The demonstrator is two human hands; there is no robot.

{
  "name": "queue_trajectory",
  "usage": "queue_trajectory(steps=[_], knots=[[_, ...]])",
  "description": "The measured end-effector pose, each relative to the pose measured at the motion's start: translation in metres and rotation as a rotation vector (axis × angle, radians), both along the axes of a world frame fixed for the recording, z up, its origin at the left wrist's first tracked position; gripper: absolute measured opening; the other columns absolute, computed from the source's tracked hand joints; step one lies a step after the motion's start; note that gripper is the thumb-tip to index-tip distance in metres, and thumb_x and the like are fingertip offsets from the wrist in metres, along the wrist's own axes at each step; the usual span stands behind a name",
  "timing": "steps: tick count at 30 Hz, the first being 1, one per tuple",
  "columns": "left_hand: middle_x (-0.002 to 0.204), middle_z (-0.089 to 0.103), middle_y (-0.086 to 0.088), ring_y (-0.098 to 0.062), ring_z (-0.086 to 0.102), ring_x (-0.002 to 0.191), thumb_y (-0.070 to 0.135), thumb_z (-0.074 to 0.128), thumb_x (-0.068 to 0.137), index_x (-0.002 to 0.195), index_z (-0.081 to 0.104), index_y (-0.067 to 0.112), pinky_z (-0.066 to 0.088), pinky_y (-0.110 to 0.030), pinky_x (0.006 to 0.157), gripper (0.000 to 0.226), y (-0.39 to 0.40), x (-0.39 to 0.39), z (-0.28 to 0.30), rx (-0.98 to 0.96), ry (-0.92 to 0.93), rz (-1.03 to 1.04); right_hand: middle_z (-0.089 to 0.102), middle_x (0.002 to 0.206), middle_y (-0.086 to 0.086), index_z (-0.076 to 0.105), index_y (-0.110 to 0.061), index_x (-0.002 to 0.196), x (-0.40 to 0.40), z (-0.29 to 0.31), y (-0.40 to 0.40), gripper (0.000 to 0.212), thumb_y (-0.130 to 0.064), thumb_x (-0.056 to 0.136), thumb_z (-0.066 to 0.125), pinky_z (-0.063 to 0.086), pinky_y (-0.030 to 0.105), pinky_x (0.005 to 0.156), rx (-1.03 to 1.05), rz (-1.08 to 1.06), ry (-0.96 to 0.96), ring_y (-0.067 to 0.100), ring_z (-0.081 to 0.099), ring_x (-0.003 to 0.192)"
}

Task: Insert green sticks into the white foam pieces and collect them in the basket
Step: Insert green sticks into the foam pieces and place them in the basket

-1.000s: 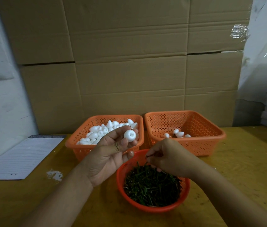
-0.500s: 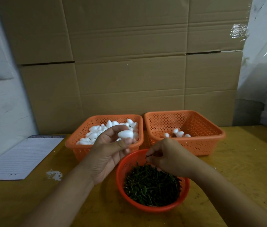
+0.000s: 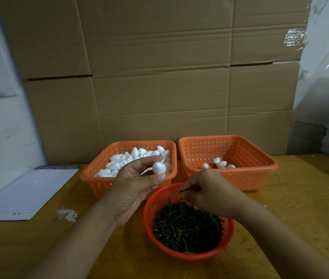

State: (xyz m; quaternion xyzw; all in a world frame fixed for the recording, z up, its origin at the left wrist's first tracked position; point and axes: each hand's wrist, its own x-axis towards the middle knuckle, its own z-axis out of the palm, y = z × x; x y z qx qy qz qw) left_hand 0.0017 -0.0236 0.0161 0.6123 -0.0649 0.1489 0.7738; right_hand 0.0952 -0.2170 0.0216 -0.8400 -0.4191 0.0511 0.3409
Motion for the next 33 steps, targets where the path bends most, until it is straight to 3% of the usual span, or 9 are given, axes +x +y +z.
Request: queue_trajectory(steps=[4,9,13,16,18,23,28,33], knots=[[0.089,0.072,0.002,-0.008,0.062,0.071,0.014,0.087,0.065,0.100,0.079,0.020,0.053,-0.021,0.064,0.036,-0.003,-0.001,0.002,-0.060,0.025,-0.023,0.071,0.071,-0.008,0.077,-0.025,0.089,0.000,0.000,0.000,0.011,-0.018,0.092,0.069,0.049,0.014,0.054,-0.008,-0.002,-0.013,0.003,0.067,0.060],[0.087,0.067,-0.003,-0.010,0.063,0.076,0.037,0.091,0.068,0.093,0.078,0.014,0.055,-0.022,0.068,0.037,-0.008,-0.002,0.007,-0.198,0.052,-0.121,0.071,0.070,-0.006,0.075,-0.023,0.089,-0.002,0.002,0.000,0.011,-0.016,0.093,0.067,0.051,0.016,0.056,-0.025,-0.001,-0.032,0.004,0.067,0.060],[0.088,0.069,-0.006,-0.010,0.065,0.072,0.032,0.073,0.084,0.092,0.080,0.011,0.057,-0.023,0.065,0.023,-0.012,-0.003,0.012,-0.369,0.111,-0.130,0.073,0.071,0.000,0.072,-0.017,0.096,-0.004,0.002,-0.001,0.009,-0.016,0.096,0.063,0.049,0.017,0.053,-0.024,-0.015,0.037,0.007,0.068,0.057],[0.090,0.070,-0.005,-0.010,0.065,0.074,0.031,0.091,0.067,0.097,0.080,0.009,0.057,-0.023,0.067,0.038,-0.012,-0.004,0.015,-0.392,0.115,-0.214,0.074,0.073,0.002,0.070,-0.015,0.101,-0.007,0.003,-0.001,0.011,-0.019,0.098,0.060,0.054,0.022,0.057,-0.026,0.005,0.065,0.010,0.069,0.059],[0.093,0.070,-0.004,-0.010,0.066,0.077,0.028,0.096,0.059,0.099,0.080,0.010,0.057,-0.024,0.069,0.047,-0.011,-0.003,0.014,-0.375,0.115,-0.234,0.074,0.074,0.004,0.069,-0.012,0.103,-0.009,0.006,-0.001,0.013,-0.018,0.100,0.058,0.054,0.021,0.057,0.011,0.023,0.138,0.012,0.068,0.060],[0.098,0.071,-0.005,-0.012,0.068,0.084,0.021,0.079,0.074,0.093,0.081,0.011,0.057,-0.025,0.072,0.021,-0.007,0.000,0.011,-0.375,0.127,-0.191,0.071,0.076,0.005,0.067,-0.006,0.109,-0.012,0.013,-0.002,0.016,-0.009,0.102,0.052,0.054,0.019,0.061,0.200,0.076,0.431,0.009,0.067,0.065],[0.097,0.070,-0.008,-0.014,0.069,0.084,0.015,0.079,0.075,0.092,0.079,0.007,0.058,-0.026,0.070,0.019,-0.003,0.001,0.008,-0.436,0.137,-0.136,0.074,0.087,0.011,0.061,-0.005,0.118,-0.014,0.018,-0.003,0.022,0.002,0.100,0.051,0.058,0.023,0.070,0.367,0.122,0.702,0.016,0.072,0.080],[0.099,0.072,-0.007,-0.013,0.070,0.084,0.015,0.068,0.084,0.088,0.081,0.010,0.058,-0.025,0.069,0.015,-0.003,0.001,0.008,-0.451,0.147,-0.085,0.077,0.095,0.013,0.061,0.001,0.113,-0.015,0.022,-0.002,0.018,0.001,0.096,0.058,0.060,0.022,0.069,0.489,0.147,0.798,0.019,0.075,0.087]])
